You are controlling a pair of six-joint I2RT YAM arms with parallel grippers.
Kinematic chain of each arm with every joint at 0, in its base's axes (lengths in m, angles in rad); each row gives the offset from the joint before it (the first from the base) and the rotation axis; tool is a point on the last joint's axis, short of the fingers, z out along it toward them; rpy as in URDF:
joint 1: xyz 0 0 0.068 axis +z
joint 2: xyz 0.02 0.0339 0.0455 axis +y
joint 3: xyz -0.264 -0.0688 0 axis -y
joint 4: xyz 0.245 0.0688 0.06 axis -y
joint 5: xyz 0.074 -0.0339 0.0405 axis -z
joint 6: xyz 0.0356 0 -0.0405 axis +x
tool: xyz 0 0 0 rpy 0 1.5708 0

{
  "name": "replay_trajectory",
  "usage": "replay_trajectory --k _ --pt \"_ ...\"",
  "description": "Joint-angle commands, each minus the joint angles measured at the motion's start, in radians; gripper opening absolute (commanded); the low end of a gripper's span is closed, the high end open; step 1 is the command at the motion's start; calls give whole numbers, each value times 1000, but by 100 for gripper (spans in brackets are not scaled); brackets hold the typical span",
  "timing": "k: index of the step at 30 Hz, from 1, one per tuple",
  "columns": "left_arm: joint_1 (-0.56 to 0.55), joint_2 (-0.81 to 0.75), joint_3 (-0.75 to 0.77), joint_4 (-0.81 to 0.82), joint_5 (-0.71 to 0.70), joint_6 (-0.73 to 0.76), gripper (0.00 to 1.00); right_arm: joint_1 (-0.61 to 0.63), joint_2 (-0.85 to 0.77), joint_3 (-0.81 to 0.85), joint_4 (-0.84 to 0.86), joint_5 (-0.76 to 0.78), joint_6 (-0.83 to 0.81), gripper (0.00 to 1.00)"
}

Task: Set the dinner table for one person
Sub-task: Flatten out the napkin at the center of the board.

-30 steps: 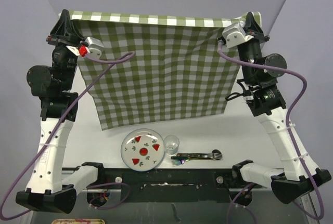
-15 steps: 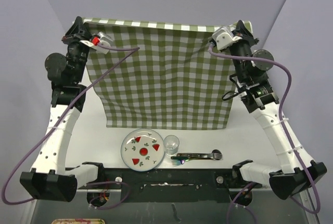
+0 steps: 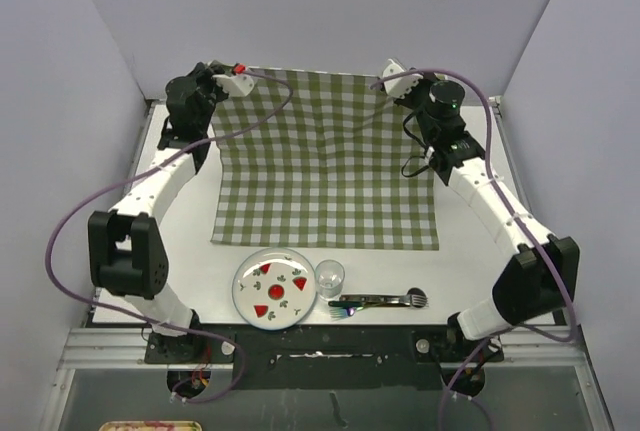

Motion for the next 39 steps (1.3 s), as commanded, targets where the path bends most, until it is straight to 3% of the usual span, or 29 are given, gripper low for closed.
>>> replay_trajectory --k 1,17,31,39 --pt "6 95 131 124 -95 45 0 -43 44 92 63 75 46 0" --pt "-11 455 384 145 -124 43 0 -68 330 224 112 95 91 0" --pt "-14 639 503 203 -104 21 0 -86 577 390 158 136 105 0" --pt "-22 757 613 153 -156 -18 0 -86 688 480 142 166 117 0"
